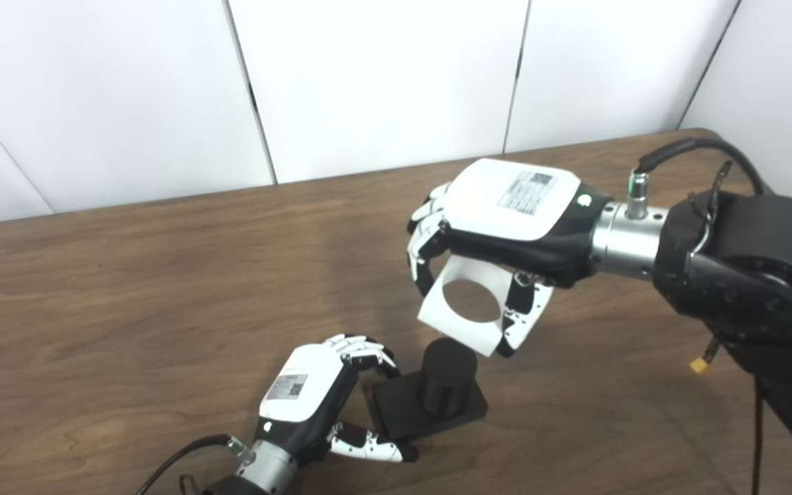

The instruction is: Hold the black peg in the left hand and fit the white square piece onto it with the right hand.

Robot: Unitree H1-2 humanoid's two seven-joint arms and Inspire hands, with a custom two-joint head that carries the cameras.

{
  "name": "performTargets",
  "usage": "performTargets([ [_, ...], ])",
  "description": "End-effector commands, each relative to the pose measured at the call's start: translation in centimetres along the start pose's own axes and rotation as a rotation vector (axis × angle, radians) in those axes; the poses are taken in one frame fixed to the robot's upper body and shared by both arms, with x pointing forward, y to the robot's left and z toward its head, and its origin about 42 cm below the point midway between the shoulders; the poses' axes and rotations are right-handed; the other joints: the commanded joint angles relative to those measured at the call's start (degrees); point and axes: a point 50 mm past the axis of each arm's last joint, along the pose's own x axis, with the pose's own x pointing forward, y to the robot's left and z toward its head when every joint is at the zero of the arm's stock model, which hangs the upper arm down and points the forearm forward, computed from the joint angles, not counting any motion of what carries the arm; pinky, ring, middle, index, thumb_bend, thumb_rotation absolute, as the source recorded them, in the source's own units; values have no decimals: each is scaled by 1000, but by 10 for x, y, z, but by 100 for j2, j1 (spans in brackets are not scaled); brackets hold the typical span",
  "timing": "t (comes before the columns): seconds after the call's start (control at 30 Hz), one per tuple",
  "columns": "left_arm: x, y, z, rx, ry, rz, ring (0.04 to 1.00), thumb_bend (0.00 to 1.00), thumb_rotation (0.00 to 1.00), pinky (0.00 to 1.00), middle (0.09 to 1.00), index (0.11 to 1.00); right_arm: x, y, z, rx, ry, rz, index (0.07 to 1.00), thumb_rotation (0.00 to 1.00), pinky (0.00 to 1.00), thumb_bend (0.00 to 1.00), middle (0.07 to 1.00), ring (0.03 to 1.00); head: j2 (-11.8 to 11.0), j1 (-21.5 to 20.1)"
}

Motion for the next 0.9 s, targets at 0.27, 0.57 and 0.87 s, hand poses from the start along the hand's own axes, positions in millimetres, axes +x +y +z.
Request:
performTargets([
  [0.27, 3, -14, 1, -31, 30, -93, 825, 514, 43, 840, 764, 488, 9, 7, -4, -17, 1, 50, 481, 128, 830, 523, 732, 842, 85, 46],
  [0.57, 4, -13, 3, -34, 34, -100, 828, 513, 44, 833, 766, 488, 12, 22, -13, -6, 24, 88, 482, 130, 831, 523, 739, 850, 122, 28],
  [0.87, 6, -12, 5, -43, 32, -96, 828, 514, 43, 836, 763, 488, 14, 31, -14, 5, 27, 98, 483, 129, 821, 522, 742, 847, 145, 45],
])
